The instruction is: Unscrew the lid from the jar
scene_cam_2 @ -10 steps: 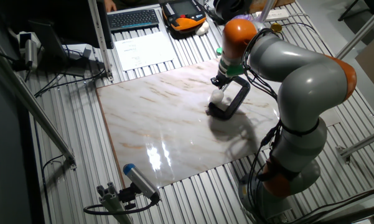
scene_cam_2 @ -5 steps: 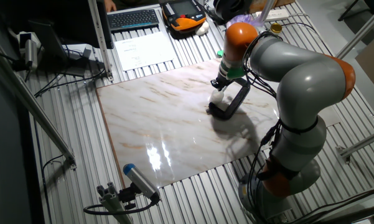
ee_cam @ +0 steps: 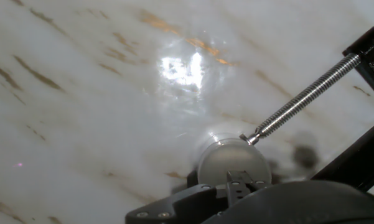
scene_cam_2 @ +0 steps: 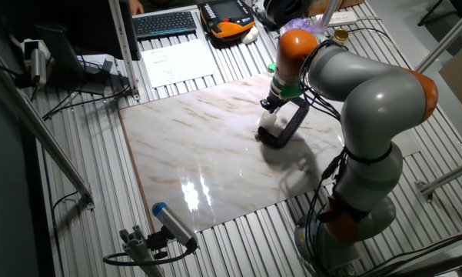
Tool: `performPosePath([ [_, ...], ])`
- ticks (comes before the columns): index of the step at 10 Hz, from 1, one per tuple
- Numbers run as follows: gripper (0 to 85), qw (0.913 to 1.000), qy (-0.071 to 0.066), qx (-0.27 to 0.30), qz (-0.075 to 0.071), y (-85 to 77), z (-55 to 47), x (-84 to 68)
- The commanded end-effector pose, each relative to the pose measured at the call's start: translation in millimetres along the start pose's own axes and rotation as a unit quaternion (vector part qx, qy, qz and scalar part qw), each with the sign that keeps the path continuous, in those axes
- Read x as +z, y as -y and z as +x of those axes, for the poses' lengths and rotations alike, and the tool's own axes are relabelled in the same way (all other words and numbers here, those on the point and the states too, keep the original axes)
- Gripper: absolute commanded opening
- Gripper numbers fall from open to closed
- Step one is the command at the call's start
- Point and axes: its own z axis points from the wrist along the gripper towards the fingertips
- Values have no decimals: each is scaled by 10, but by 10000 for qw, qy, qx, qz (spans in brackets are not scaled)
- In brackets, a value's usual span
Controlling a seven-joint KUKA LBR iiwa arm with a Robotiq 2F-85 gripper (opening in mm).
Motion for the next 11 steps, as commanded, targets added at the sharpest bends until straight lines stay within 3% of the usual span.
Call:
performPosePath([
  [1, 0, 10000, 1, -7, -7, 19, -16, 16],
  [11, 0, 9999, 4, 115, 65, 38, -23, 16],
])
